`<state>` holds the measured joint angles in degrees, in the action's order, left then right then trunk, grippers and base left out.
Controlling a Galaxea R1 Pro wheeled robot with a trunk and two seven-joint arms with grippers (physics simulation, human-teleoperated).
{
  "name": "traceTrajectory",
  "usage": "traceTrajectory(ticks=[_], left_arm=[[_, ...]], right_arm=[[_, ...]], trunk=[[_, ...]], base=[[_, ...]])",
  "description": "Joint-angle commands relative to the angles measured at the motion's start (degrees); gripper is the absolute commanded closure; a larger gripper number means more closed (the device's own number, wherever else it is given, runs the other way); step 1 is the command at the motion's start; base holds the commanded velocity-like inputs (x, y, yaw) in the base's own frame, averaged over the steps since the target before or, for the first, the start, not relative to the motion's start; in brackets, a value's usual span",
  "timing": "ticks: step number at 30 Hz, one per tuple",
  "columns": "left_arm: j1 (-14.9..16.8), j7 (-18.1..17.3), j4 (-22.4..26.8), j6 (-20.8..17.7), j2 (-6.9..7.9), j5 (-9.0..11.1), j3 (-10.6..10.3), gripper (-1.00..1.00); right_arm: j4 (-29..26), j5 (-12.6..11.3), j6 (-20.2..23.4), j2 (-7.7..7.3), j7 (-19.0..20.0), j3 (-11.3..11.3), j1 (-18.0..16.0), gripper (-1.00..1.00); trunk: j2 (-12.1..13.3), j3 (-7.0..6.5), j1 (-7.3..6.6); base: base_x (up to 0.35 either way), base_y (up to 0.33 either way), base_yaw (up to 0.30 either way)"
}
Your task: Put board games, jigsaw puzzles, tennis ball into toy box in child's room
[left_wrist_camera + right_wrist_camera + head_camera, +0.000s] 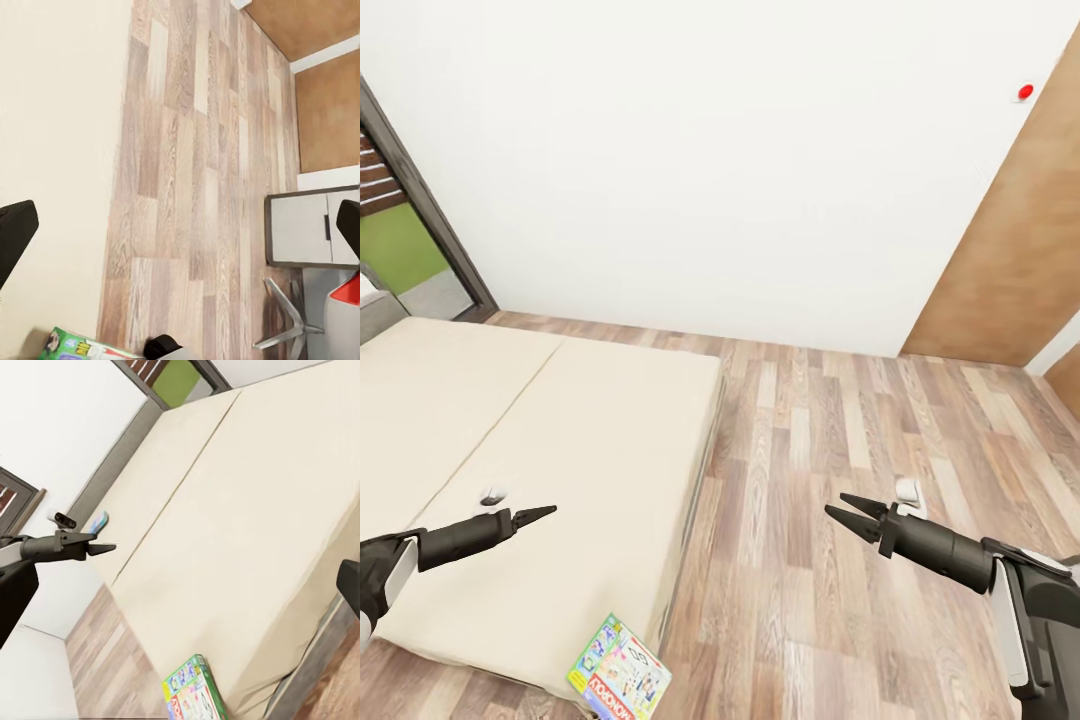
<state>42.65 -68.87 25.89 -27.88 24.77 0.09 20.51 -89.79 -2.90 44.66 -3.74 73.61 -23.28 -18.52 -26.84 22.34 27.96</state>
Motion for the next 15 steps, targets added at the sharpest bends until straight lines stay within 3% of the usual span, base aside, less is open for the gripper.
traceTrajectory(ticks=[1,7,15], left_arm=[[0.1,-0.2,0.0,-0.6,-0.03,0.0,0.1,-1.0],[0.1,-0.2,0.0,-0.6,-0.06,0.0,0.1,-1.0],[0.1,-0.2,0.0,-0.6,-0.07,0.0,0.1,-1.0]], right_arm=[[0.0,-0.2,0.5,-0.02,0.1,0.0,0.0,-1.0],[0.0,-0.1,0.5,0.03,0.0,0.0,0.0,-1.0],[0.0,0.1,0.5,0.04,0.0,0.0,0.0,-1.0]], trunk=[[-0.1,0.08,0.02],[-0.1,0.08,0.02],[-0.1,0.08,0.02]], base=[[0.0,0.0,0.23],[0.0,-0.04,0.261],[0.0,-0.162,0.284]])
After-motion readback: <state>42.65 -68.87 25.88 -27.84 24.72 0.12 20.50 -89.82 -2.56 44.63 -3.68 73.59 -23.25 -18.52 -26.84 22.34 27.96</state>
